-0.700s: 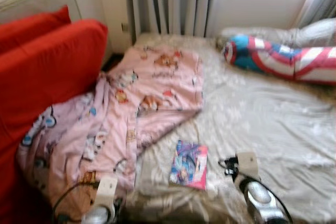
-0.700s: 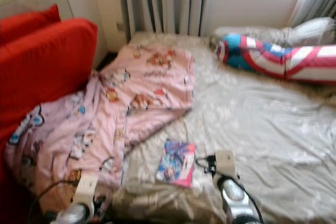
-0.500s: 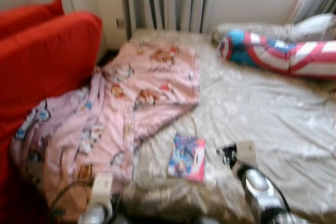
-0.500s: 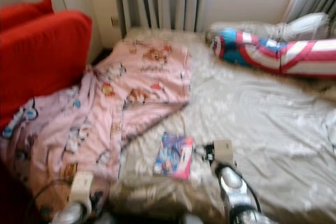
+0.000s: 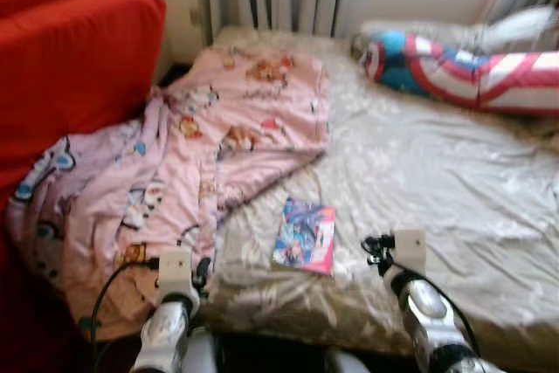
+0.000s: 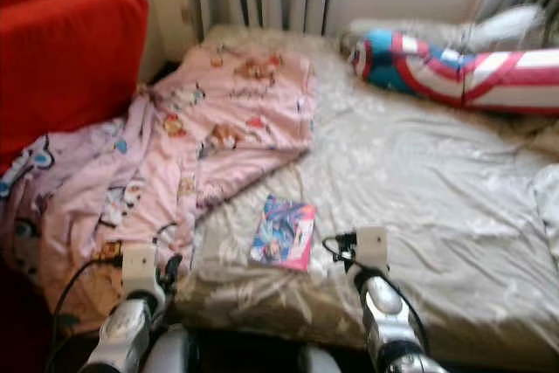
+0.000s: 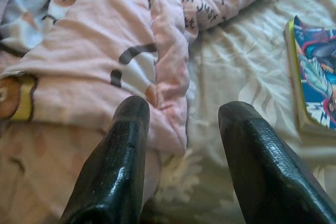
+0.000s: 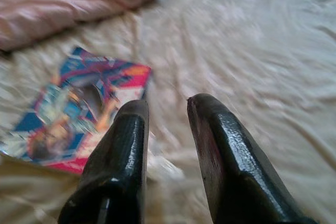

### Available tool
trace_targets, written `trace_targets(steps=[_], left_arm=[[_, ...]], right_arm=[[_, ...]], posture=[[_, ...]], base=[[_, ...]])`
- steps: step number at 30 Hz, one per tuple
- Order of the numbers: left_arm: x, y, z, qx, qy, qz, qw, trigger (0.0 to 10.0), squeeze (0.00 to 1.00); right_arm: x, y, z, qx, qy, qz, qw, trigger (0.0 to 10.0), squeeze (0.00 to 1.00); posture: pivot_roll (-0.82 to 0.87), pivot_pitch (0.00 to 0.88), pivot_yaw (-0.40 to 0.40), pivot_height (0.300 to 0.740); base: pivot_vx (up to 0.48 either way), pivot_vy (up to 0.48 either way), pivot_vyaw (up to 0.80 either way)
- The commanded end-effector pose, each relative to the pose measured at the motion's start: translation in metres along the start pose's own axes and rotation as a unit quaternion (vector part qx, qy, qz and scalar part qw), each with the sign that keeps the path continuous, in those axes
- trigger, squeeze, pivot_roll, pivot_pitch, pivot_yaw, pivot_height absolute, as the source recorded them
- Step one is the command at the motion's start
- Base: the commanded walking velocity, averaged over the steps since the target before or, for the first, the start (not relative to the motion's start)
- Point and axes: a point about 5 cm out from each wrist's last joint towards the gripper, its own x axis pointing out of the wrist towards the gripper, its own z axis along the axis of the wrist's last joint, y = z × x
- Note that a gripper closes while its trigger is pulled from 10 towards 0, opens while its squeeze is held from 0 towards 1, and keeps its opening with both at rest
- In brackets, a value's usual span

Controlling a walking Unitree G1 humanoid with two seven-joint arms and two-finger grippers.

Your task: Clean up the room

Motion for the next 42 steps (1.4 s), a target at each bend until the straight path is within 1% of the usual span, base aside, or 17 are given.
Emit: trace_targets(steps=[1,3,7,8,9,11,14,19,25,29,30,32,36,42], left_arm=[[0.001,-0.004,0.006,-0.001,-0.018,-0.01,1.0,10.0,0.0],[-0.002,-0.005,0.003,-0.002,-0.02,-0.014,1.0,10.0,0.0],[-0.009,-0.005,-0.005,-0.003,-0.012,-0.015,1.0,10.0,0.0],[-0.009,-0.005,-0.005,-0.003,-0.012,-0.015,1.0,10.0,0.0],[-0.011,-0.004,-0.007,-0.005,-0.011,-0.013,1.0,10.0,0.0],[-0.012,-0.004,-0.009,-0.006,-0.009,-0.012,1.0,10.0,0.0],[-0.015,-0.005,-0.011,-0.006,-0.006,-0.016,1.0,10.0,0.0],[-0.015,-0.007,-0.011,-0.001,-0.003,-0.029,1.0,10.0,0.0],[-0.012,-0.007,-0.004,-0.005,-0.019,-0.027,0.999,10.0,0.0],[-0.014,-0.005,-0.004,-0.005,-0.024,-0.025,0.999,10.0,0.0],[-0.015,-0.004,-0.005,-0.005,-0.023,-0.023,0.999,10.0,0.0],[-0.015,-0.004,-0.005,-0.005,-0.023,-0.021,1.0,10.0,0.0],[-0.014,-0.005,-0.003,-0.003,-0.023,-0.025,0.999,10.0,0.0],[-0.012,-0.006,0.0,-0.006,-0.026,-0.029,0.999,10.0,0.0]], right_arm=[[-0.002,-0.002,-0.001,0.001,-0.002,0.002,1.0,10.0,0.0],[-0.003,-0.001,-0.004,-0.003,0.001,0.007,1.0,10.0,0.0],[-0.001,0.0,-0.002,0.0,0.005,0.004,1.0,10.0,0.0],[-0.001,0.0,-0.002,0.0,0.005,0.004,1.0,10.0,0.0],[-0.001,0.002,-0.004,0.001,0.014,0.004,1.0,10.0,0.0],[0.0,0.004,-0.003,0.009,0.012,0.009,1.0,10.0,0.0],[-0.002,0.007,-0.004,0.002,0.001,0.007,1.0,10.0,0.0],[-0.003,0.008,-0.005,0.008,-0.002,0.006,1.0,10.0,0.0],[-0.002,0.01,-0.003,0.016,-0.008,0.006,1.0,10.0,0.0],[-0.001,0.012,-0.002,0.01,-0.008,0.009,1.0,10.0,0.0],[-0.001,0.012,-0.005,0.005,0.006,0.008,1.0,10.0,0.0],[-0.001,0.014,-0.005,0.005,0.008,0.01,1.0,10.0,0.0],[-0.001,0.016,-0.004,0.001,-0.005,0.016,1.0,10.0,0.0],[-0.001,0.018,-0.004,0.001,-0.004,0.018,1.0,10.0,0.0]], posture=[[-0.13,0.128,-0.121,0.648],[-0.13,0.139,-0.127,0.648],[-0.12,0.151,-0.134,0.648],[-0.12,0.151,-0.134,0.648],[-0.12,0.154,-0.134,0.648],[-0.12,0.155,-0.133,0.638],[-0.12,0.159,-0.129,0.618],[-0.12,0.168,-0.129,0.618],[-0.12,0.168,-0.129,0.618],[-0.12,0.165,-0.129,0.618],[-0.12,0.165,-0.129,0.618],[-0.12,0.163,-0.129,0.608],[-0.12,0.162,-0.129,0.603],[-0.12,0.161,-0.128,0.603]], base=[[0.0,0.0,0.0],[0.0,0.0,0.0],[0.0,0.0,0.0],[0.0,0.0,0.0],[0.0,0.0,0.0],[0.0,0.0,0.0],[0.0,0.0,0.0],[0.0,0.0,0.0],[0.0,0.0,0.0],[0.0,0.0,0.0],[0.0,0.0,0.0],[0.0,0.0,0.0],[0.0,0.0,0.0],[0.0,0.0,0.0]])
